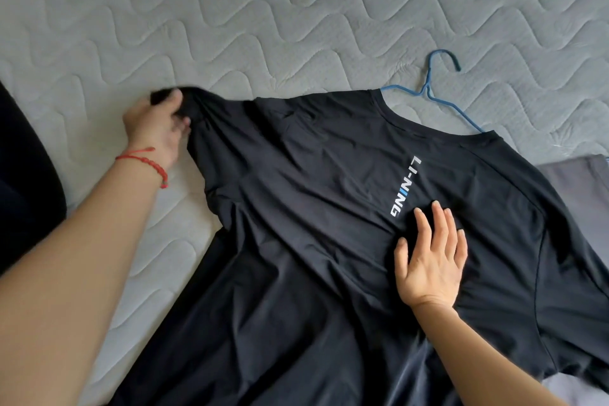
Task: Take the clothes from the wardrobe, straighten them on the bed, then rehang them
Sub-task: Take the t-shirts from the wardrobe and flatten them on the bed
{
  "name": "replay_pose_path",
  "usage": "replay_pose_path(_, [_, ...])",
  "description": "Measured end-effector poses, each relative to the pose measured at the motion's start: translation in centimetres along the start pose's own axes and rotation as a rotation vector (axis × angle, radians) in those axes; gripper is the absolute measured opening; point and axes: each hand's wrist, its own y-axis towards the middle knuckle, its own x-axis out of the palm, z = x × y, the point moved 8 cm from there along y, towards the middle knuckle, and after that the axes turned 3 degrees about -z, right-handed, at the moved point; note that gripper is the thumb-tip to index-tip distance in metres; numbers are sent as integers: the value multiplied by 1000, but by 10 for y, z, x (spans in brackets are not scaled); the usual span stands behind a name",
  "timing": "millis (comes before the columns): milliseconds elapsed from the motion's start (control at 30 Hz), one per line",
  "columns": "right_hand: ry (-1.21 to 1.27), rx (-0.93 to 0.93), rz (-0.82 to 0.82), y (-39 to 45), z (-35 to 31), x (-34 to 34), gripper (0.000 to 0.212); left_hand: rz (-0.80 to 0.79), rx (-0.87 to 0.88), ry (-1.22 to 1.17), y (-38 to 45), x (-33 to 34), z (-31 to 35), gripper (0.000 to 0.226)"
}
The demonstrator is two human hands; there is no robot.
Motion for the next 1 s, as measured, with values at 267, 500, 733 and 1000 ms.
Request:
replay_pose_path(267, [6, 4, -7, -1, -1, 0, 54, 79, 49, 400, -9, -26, -26, 25])
replay_pose_path(500, [7, 1, -3, 0, 0, 0, 55, -12, -250, 200, -27, -1, -81, 10])
replay_pose_path(733, [28, 0, -3, -2, 0, 0, 56, 174, -244, -125, -42, -40, -69, 9])
replay_pose_path(1000, [32, 4, -5, -3, 1, 0, 58, -157, -247, -397, -79, -57, -85, 27])
